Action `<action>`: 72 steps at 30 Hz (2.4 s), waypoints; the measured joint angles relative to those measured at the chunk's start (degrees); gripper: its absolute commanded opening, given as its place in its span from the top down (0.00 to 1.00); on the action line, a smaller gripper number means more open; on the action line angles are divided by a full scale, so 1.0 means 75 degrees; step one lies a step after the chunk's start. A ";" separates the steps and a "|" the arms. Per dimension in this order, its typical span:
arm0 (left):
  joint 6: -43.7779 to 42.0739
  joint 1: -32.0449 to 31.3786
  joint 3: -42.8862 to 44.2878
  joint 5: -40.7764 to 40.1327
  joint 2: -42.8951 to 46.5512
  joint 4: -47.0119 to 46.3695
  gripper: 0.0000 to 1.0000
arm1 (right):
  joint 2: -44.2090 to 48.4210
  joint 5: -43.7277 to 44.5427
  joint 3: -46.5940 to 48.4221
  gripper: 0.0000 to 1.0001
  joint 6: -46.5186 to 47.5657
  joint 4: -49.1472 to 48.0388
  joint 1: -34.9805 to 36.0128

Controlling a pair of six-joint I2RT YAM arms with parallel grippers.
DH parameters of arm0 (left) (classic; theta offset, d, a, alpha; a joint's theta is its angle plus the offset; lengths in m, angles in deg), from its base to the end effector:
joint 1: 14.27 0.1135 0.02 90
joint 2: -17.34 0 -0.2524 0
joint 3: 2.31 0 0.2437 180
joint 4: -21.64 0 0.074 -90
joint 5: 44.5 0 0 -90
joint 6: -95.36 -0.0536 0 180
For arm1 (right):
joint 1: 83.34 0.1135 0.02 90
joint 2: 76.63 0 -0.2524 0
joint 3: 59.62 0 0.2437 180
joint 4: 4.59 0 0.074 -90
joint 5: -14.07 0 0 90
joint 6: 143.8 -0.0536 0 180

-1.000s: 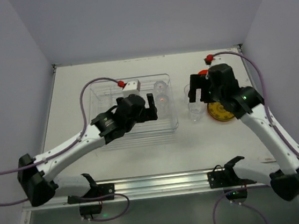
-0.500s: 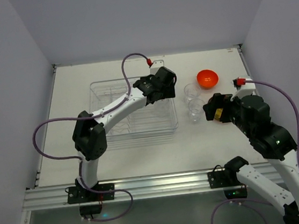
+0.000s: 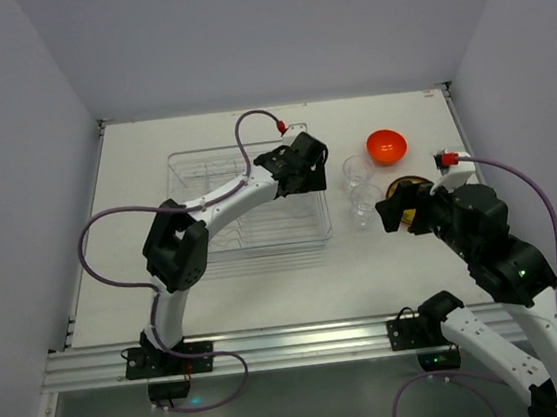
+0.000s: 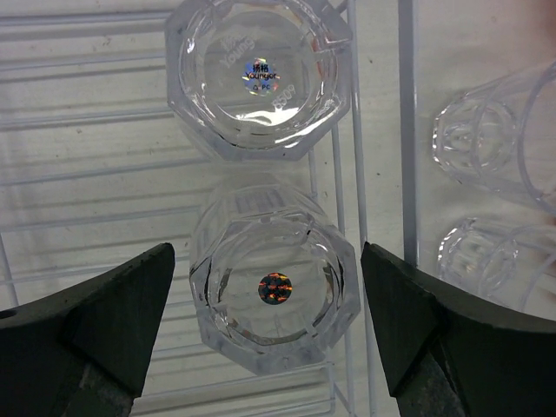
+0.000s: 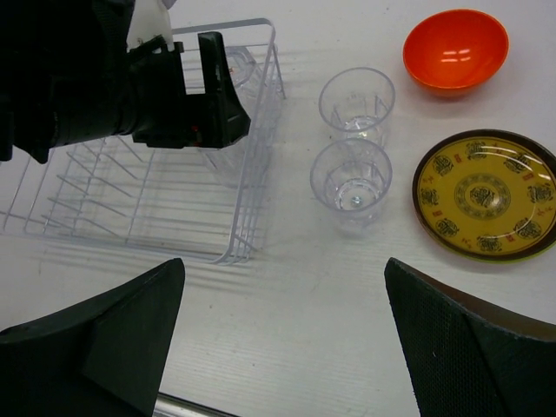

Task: Unload the mixed dishes from the dish rack

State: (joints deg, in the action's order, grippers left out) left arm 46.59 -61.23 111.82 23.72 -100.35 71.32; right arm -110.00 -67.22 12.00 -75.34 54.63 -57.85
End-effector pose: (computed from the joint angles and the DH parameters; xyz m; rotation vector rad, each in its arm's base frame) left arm 0.3248 -0.3187 0.2227 -0.0335 2.4219 -0.2249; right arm 0.1111 0.0440 0.3578 0.0349 1.9529 0.3990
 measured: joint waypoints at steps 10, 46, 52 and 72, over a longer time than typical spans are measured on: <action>0.0020 -0.0160 -0.0090 -0.0242 -0.0195 0.0087 0.16 | 0.0000 -0.0117 -0.0067 0.01 0.0023 -0.0009 0.0000; 0.0839 -0.0527 -0.8151 0.4182 0.7382 -0.8478 1.00 | 0.0356 -0.6749 -0.2588 0.16 -0.2358 -0.6260 0.0015; 0.1597 -0.0577 -0.8929 0.4468 0.7382 -1.0325 1.00 | 0.0659 -0.6697 -0.2707 0.22 -0.2419 -0.6671 0.0015; 0.2506 -0.1309 -0.9492 0.4185 0.6837 -1.2715 1.00 | 0.0522 -0.7446 -0.3133 0.96 -0.2780 -0.7501 0.0026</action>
State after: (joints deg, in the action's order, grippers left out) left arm 65.39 -71.05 40.63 55.11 -49.08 -24.05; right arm -106.09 -123.06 -11.50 -96.20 -1.63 -57.65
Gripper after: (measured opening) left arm 0.719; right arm 0.233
